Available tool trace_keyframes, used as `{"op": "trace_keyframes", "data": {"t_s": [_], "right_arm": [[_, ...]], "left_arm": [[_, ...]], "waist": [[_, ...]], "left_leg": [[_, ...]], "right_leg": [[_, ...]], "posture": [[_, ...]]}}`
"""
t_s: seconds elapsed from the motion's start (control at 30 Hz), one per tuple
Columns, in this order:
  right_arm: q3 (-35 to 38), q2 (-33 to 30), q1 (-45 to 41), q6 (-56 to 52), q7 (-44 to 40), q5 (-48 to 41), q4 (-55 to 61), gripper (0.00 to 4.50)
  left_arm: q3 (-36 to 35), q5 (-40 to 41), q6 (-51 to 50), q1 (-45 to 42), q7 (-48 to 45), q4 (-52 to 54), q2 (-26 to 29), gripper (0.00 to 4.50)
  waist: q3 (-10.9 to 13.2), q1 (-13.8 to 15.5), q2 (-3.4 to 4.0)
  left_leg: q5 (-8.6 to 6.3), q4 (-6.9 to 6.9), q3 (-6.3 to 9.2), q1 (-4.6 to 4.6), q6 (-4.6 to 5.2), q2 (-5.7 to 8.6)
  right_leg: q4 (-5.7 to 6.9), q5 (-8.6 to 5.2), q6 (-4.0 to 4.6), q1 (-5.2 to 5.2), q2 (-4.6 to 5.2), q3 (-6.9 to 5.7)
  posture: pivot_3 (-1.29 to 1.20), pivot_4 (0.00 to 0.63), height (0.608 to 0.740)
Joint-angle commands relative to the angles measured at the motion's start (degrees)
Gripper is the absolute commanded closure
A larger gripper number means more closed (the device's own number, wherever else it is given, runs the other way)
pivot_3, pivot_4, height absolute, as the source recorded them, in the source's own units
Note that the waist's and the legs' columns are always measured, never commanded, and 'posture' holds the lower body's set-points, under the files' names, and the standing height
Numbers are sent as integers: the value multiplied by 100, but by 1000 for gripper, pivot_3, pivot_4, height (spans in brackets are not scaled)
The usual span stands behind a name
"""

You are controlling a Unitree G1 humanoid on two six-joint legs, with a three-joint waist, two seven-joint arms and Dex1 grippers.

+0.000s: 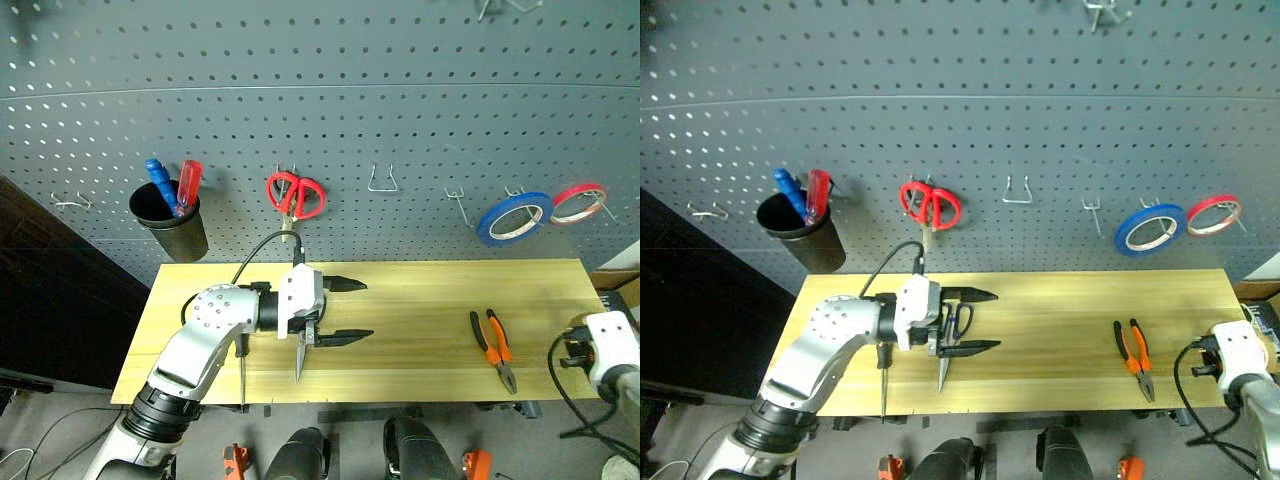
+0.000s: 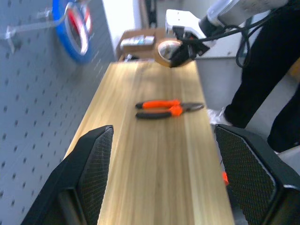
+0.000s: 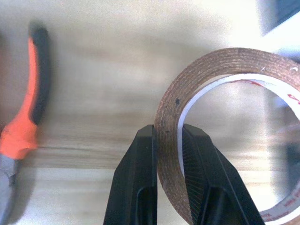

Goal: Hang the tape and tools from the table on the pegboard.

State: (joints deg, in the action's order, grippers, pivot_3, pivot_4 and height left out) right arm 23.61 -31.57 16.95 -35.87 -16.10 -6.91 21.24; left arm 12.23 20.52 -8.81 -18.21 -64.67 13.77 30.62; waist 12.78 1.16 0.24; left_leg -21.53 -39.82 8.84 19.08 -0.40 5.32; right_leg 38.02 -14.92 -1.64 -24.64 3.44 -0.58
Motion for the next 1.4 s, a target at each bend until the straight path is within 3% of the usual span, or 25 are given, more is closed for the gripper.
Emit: {"op": "trace_keyframes", "data": {"t_s": [0.03,0.2,0.33,0.6,0.93,0.97,1.13,1.27,1.33,1.4], "right_arm": [[-670,707,412,36,892,665,1841,4031],[-2820,1190,35,706,1803,2568,2962,4031],[-3465,1273,-1003,1058,1730,3066,2521,4031],[-3111,1242,-1891,2151,1220,2304,989,4031],[-2757,1238,-2921,3161,669,1578,-655,4031],[-2765,1263,-2946,3197,622,1524,-704,3320],[-2924,1300,-2709,3195,486,1572,-540,1899],[-2821,1486,-1793,2239,460,1373,168,494],[-2673,1633,-1379,1528,483,1225,486,46],[-2419,1819,-989,628,517,970,789,46]], "left_arm": [[-305,430,155,156,8,319,-94,822],[-704,507,194,368,437,412,-167,822],[-1021,509,429,424,717,510,-221,822],[-1259,272,473,543,1328,472,-221,822],[-1055,83,605,507,1503,442,-356,822],[-1049,72,610,500,1511,426,-368,822],[-913,-26,718,462,1452,325,-397,822],[-662,-120,775,505,1109,254,-251,822],[-582,-185,851,526,919,159,-128,822],[-472,-289,964,505,696,3,16,822]], "waist": [[0,-43,1],[-3,-153,3],[-16,-157,-20],[-36,-108,-54],[-38,-121,-55],[-38,-122,-55],[-41,-122,-55],[-52,-73,-55],[-53,-82,-54],[-67,-83,-49]], "left_leg": [[-1,-1,0,-6,-5,-4],[0,-12,-8,-28,-8,2],[4,-12,-1,-30,-16,-1],[3,-2,12,-20,-14,3],[3,-9,8,-23,-14,-1],[3,-9,8,-23,-14,-1],[3,-8,6,-21,-14,-1],[3,-5,12,-18,-14,-1],[3,-7,7,-16,-14,0],[3,-9,5,-18,-14,0]], "right_leg": [[2,1,2,2,-6,2],[-1,11,0,22,-9,16],[-1,14,4,21,-15,8],[-26,15,8,21,-17,1],[-7,17,11,19,-18,2],[-8,17,11,18,-18,3],[-8,18,11,15,-18,4],[-8,17,11,15,-18,0],[-8,18,11,12,-17,6],[-5,18,12,12,-17,9]], "posture": [[-23,202,740],[-33,200,740],[-20,191,740],[19,176,740],[35,175,740],[33,176,740],[26,175,740],[18,174,740],[12,176,740],[10,177,740]]}}
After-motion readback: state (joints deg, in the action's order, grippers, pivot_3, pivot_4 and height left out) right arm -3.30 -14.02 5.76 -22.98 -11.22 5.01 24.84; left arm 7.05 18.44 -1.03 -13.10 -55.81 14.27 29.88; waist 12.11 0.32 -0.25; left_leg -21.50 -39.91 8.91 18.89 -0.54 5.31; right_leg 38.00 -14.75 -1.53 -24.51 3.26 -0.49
